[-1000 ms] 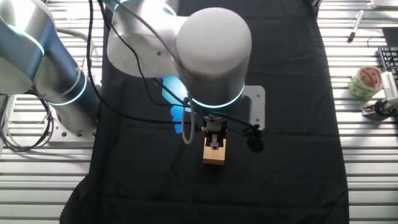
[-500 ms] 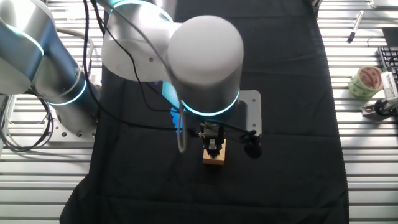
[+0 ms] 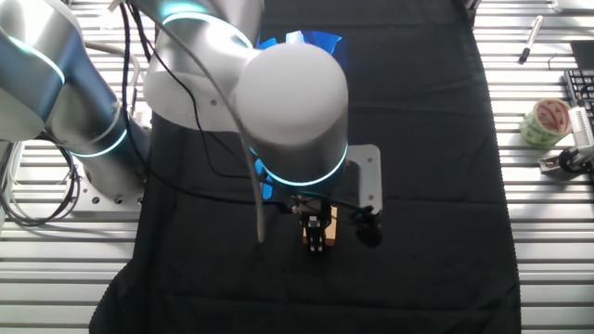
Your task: Pick up the small block on the left and move it to the right
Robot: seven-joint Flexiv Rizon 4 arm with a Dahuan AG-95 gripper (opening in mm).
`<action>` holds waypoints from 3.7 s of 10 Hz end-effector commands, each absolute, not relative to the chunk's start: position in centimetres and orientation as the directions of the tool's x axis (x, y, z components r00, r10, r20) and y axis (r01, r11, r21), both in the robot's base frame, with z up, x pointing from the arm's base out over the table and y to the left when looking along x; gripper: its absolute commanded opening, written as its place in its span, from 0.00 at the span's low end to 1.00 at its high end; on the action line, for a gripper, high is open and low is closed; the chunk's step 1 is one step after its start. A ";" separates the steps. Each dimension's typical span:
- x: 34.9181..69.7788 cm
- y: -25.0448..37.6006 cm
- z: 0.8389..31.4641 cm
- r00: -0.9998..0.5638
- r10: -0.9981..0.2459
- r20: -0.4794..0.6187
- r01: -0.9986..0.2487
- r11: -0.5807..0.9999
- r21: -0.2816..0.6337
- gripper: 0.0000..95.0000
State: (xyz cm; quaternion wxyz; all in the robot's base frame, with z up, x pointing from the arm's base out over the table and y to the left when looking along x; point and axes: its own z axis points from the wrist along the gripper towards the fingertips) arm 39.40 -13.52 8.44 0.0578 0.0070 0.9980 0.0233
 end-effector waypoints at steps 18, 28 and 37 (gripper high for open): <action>39.2 -14.5 6.0 -0.985 -0.015 -0.173 -0.023 0.999 0.046 0.80; 39.6 -14.6 4.9 -0.984 -0.018 -0.178 -0.023 0.999 0.027 0.80; 39.9 -15.3 4.8 -0.984 -0.027 -0.176 -0.036 0.998 0.044 0.60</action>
